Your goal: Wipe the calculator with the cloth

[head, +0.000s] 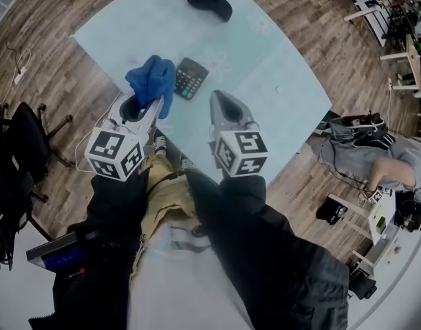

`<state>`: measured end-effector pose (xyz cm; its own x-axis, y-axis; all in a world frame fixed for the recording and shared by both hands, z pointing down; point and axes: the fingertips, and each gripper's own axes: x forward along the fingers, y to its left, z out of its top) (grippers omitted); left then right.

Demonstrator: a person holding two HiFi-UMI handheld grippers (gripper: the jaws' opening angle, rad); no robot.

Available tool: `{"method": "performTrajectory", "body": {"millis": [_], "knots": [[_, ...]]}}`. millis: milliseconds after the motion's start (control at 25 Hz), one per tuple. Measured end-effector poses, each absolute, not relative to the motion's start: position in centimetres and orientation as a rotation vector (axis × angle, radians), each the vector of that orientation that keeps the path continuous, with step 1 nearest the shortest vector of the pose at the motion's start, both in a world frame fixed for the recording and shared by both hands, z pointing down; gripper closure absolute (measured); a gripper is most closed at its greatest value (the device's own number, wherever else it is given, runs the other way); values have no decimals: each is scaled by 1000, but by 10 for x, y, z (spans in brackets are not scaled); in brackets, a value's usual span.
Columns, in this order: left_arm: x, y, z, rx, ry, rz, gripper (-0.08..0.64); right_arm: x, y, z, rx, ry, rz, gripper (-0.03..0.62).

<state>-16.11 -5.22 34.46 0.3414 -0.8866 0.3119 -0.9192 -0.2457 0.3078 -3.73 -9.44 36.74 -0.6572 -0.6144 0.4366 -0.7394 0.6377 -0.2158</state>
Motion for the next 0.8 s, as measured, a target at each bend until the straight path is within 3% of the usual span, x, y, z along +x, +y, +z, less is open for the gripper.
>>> {"method": "performTrajectory", "body": {"millis": [360, 800], "knots": [[-200, -84, 412, 2143, -1433, 183, 433, -69, -110, 418, 1155, -2396, 634, 594], [-173, -104, 504, 2025, -1366, 455, 433, -35, -124, 480, 1126, -2278, 794, 594]]}}
